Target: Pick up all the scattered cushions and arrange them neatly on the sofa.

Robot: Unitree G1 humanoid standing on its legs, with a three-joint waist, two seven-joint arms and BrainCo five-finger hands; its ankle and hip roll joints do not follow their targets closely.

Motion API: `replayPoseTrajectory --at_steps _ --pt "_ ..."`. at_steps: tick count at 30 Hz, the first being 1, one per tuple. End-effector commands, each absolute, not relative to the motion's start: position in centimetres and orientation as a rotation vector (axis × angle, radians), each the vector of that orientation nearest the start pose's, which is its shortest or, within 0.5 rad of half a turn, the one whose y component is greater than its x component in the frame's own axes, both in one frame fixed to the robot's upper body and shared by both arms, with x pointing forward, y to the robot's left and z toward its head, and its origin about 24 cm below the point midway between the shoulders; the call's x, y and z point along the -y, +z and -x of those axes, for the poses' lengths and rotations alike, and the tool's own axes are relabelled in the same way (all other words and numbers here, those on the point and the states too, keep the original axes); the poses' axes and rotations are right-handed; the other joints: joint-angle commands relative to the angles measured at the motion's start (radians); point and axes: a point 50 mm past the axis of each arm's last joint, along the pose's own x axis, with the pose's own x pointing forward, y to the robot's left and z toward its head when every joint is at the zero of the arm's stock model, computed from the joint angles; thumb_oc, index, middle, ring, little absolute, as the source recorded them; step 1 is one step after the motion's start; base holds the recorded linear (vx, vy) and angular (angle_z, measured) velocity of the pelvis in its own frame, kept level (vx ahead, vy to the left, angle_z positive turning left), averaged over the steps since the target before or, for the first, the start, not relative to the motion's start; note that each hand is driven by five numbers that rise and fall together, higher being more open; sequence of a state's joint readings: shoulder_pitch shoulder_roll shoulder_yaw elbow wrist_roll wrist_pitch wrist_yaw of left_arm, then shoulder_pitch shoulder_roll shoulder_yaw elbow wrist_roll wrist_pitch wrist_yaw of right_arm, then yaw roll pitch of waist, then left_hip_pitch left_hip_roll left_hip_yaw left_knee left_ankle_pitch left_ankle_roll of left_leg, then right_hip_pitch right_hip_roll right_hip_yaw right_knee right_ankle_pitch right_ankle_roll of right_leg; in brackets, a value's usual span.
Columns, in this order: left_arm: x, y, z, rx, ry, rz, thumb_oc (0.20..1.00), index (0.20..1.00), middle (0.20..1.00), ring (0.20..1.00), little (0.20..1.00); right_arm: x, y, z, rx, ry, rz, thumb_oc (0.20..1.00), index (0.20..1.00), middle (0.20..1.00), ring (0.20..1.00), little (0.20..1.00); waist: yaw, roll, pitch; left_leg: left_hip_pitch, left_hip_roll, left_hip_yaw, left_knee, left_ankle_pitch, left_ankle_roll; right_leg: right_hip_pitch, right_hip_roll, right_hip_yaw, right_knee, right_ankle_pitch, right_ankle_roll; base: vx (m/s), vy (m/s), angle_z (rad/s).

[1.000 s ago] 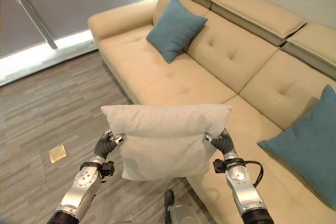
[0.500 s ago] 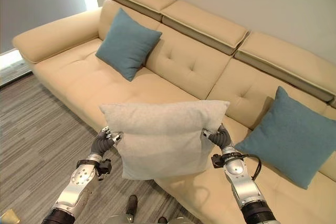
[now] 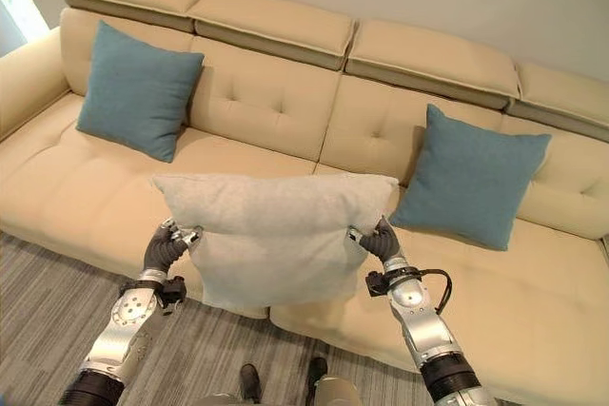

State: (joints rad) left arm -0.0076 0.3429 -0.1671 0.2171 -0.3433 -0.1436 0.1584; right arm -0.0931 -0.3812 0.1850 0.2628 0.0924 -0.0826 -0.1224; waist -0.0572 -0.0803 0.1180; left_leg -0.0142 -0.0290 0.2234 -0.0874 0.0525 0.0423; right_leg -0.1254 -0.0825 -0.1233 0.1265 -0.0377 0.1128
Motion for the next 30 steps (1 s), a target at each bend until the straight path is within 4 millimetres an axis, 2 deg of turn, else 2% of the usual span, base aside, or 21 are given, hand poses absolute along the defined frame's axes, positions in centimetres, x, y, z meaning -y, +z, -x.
replayPoseTrajectory --at_steps 1,3,4,5,7,9,10,11,13,15,17,18,22,25,27,28,30 --pt "-18.3 5.2 -26.1 0.130 -0.008 0.040 0.200 0.200 0.200 0.200 0.200 20.4 6.0 -28.3 0.104 -0.012 0.310 0.200 0.200 0.200 0.200 0.200 0.014 -0.025 -0.054 0.038 0.016 -0.035 0.122 -0.150 -0.063 0.043 0.034 0.013 -0.087 0.054 0.017 0.05 -0.062 0.26" --pt "-17.5 5.0 -26.1 0.123 -0.048 0.047 0.200 0.200 0.200 0.200 0.200 21.5 5.5 -27.6 0.084 -0.034 0.310 0.200 0.200 0.200 0.200 0.200 -0.001 -0.036 -0.058 0.018 0.018 -0.042 0.217 -0.179 -0.082 0.076 0.035 0.018 -0.117 0.051 0.002 0.07 -0.069 0.08" --pt "-17.5 5.0 -26.1 0.123 -0.048 0.047 0.200 0.200 0.200 0.200 0.200 21.5 5.5 -27.6 0.084 -0.034 0.310 0.200 0.200 0.200 0.200 0.200 -0.002 -0.035 -0.058 0.013 0.020 -0.045 0.226 -0.184 -0.082 0.077 0.036 0.016 -0.118 0.052 0.002 0.02 -0.047 0.28" --pt "-17.1 5.2 -26.3 0.128 -0.059 0.057 0.200 0.200 0.200 0.200 0.200 21.8 5.6 -27.5 0.081 -0.040 0.307 0.200 0.200 0.200 0.200 0.200 0.007 -0.053 -0.038 -0.064 0.023 -0.094 0.366 -0.170 -0.112 0.103 0.026 0.024 -0.134 0.052 -0.011 0.00 -0.030 0.28" --pt "-17.0 5.2 -26.2 0.130 -0.059 0.056 0.200 0.200 0.200 0.200 0.200 21.8 5.6 -27.4 0.078 -0.032 0.309 0.200 0.200 0.200 0.200 0.200 0.010 -0.055 -0.039 -0.082 0.026 -0.120 0.348 -0.182 -0.109 0.106 0.024 0.024 -0.141 0.049 -0.010 0.03 0.000 0.07" --pt "-17.0 5.2 -26.1 0.128 -0.057 0.055 0.200 0.200 0.200 0.200 0.200 21.8 5.6 -27.5 0.079 -0.030 0.319 0.200 0.200 0.200 0.200 0.200 0.019 -0.061 -0.041 -0.097 0.044 -0.156 0.301 -0.164 -0.110 0.113 0.019 0.033 -0.151 0.048 -0.006 0.07 0.039 -0.09" --pt "-17.1 5.2 -26.1 0.126 -0.054 0.050 0.200 0.200 0.200 0.200 0.200 21.6 5.5 -27.5 0.076 -0.025 0.324 0.200 0.200 0.200 0.200 0.200 0.026 -0.061 -0.041 -0.104 0.058 -0.178 0.269 -0.145 -0.112 0.113 0.021 0.040 -0.151 0.045 -0.005 0.11 0.105 0.02" --pt "-17.3 5.2 -26.1 0.125 -0.039 0.043 0.200 0.200 0.200 0.200 0.200 21.4 5.6 -27.7 0.076 -0.017 0.331 0.200 0.200 0.200 0.200 0.200 0.044 -0.058 -0.034 -0.128 0.076 -0.247 0.218 -0.098 -0.124 0.114 0.026 0.065 -0.146 0.034 -0.009 0.11 0.117 -0.03" --pt "-17.3 5.2 -26.0 0.126 -0.036 0.049 0.200 0.200 0.200 0.200 0.200 21.4 5.6 -27.9 0.076 -0.017 0.338 0.200 0.200 0.200 0.200 0.200 0.053 -0.051 -0.030 -0.146 0.082 -0.297 0.188 -0.067 -0.135 0.122 0.028 0.079 -0.142 0.021 -0.012 0.11 0.131 -0.25" --pt "-17.2 5.2 -26.0 0.126 -0.038 0.052 0.200 0.200 0.200 0.200 0.200 21.5 5.6 -27.9 0.070 -0.023 0.343 0.200 0.200 0.200 0.200 0.200 0.051 -0.050 -0.026 -0.169 0.084 -0.296 0.194 -0.058 -0.140 0.132 0.020 0.080 -0.141 0.011 -0.011 0.08 0.108 -0.45" --pt "-17.2 5.2 -25.9 0.124 -0.045 0.057 0.200 0.200 0.200 0.200 0.200 21.5 5.7 -28.0 0.076 -0.015 0.357 0.200 0.200 0.200 0.200 0.200 0.056 -0.030 -0.038 -0.114 0.103 -0.290 0.120 -0.052 -0.138 0.143 0.025 0.088 -0.137 -0.002 -0.011 0.17 0.208 -0.34" --pt "-17.1 5.1 -25.8 0.121 -0.063 0.051 0.200 0.200 0.200 0.200 0.200 21.4 5.7 -27.9 0.077 -0.015 0.356 0.200 0.200 0.200 0.200 0.200 0.052 -0.018 -0.049 -0.086 0.099 -0.279 0.102 -0.052 -0.133 0.148 0.009 0.091 -0.130 -0.007 -0.003 0.22 0.299 -0.42" --pt "-17.4 5.5 -26.1 0.132 -0.063 0.029 0.200 0.200 0.200 0.200 0.200 21.2 5.7 -28.0 0.077 -0.020 0.344 0.200 0.200 0.200 0.200 0.200 0.051 -0.019 -0.051 -0.063 0.081 -0.240 0.106 -0.066 -0.119 0.145 -0.018 0.110 -0.104 -0.004 0.013 0.11 0.202 -0.17" --pt "-17.8 6.3 -26.4 0.162 -0.053 0.011 0.200 0.200 0.200 0.200 0.200 20.3 6.0 -28.4 0.100 -0.010 0.335 0.200 0.200 0.200 0.200 0.200 0.057 -0.016 -0.045 -0.040 0.065 -0.196 0.106 -0.088 -0.092 0.108 -0.039 0.131 -0.033 0.001 0.038 0.06 0.224 -0.23" --pt "-18.1 7.0 -26.7 0.189 -0.041 0.006 0.200 0.200 0.200 0.200 0.200 19.7 6.6 -29.0 0.127 -0.006 0.326 0.200 0.200 0.200 0.200 0.200 0.062 -0.010 -0.028 -0.034 0.063 -0.166 0.120 -0.098 -0.077 0.065 -0.056 0.125 0.053 0.027 0.057 0.03 0.210 -0.84" --pt "-18.5 7.3 -26.8 0.207 -0.024 0.001 0.200 0.200 0.200 0.200 0.200 18.8 6.9 -29.3 0.146 0.010 0.304 0.200 0.200 0.200 0.200 0.200 0.067 -0.001 -0.018 -0.015 0.067 -0.136 0.115 -0.104 -0.069 0.021 -0.060 0.090 0.112 0.041 0.061 0.05 0.210 -0.72" --pt "-18.5 7.1 -26.8 0.199 -0.021 0.006 0.200 0.200 0.200 0.200 0.200 18.7 6.8 -29.3 0.143 0.019 0.299 0.200 0.200 0.200 0.200 0.200 0.060 -0.002 -0.022 0.008 0.053 -0.129 0.103 -0.106 -0.064 -0.001 -0.021 0.078 0.111 0.030 0.048 0.09 0.145 -0.50"
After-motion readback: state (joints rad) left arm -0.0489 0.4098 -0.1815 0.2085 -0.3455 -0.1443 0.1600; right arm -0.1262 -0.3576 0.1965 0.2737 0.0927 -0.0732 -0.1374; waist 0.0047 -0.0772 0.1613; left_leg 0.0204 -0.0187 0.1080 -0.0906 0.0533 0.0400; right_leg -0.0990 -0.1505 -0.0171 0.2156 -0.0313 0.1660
